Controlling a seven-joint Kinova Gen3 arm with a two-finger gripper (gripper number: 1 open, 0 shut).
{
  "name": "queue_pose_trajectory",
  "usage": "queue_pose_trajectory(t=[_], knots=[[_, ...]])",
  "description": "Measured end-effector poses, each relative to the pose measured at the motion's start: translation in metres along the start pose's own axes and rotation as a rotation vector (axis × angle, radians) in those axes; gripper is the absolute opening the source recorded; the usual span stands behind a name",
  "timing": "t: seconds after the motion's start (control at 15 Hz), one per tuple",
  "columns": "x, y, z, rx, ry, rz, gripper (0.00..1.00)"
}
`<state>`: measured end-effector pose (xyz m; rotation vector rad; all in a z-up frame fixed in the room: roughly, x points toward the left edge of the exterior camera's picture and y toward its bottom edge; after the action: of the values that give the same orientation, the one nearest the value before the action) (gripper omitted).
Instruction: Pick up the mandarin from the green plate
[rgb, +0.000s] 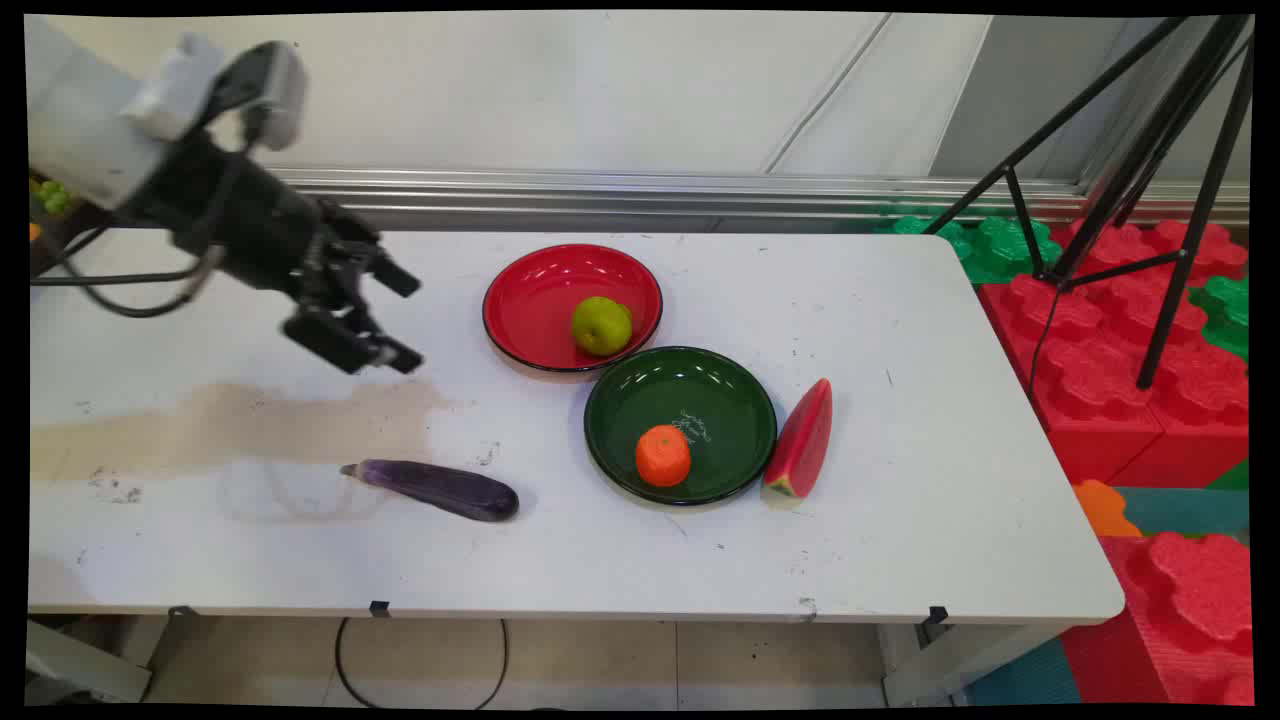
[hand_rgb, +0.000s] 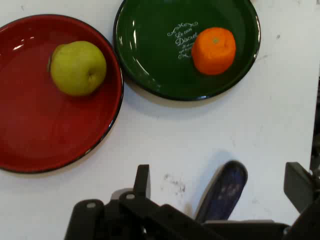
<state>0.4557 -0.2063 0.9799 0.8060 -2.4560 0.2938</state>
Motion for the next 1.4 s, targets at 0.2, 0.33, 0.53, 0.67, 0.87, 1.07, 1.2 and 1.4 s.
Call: queue_pose_trajectory(t=[0.2,0.33,0.53,0.67,0.87,1.07,1.2,1.4], knots=[[0.025,0.006,0.021,0.013,-0.014,-0.008,1.0],[0.042,0.011,0.037,0.024,-0.026,-0.008,1.0],[0.066,0.018,0.065,0.042,-0.049,-0.009,1.0],[0.078,0.022,0.081,0.051,-0.066,-0.006,1.0],[0.097,0.028,0.111,0.065,-0.096,0.004,1.0],[0.115,0.032,0.144,0.078,-0.132,0.009,1.0],[0.121,0.033,0.162,0.082,-0.152,0.01,1.0],[0.129,0.034,0.185,0.081,-0.178,0.012,1.0]])
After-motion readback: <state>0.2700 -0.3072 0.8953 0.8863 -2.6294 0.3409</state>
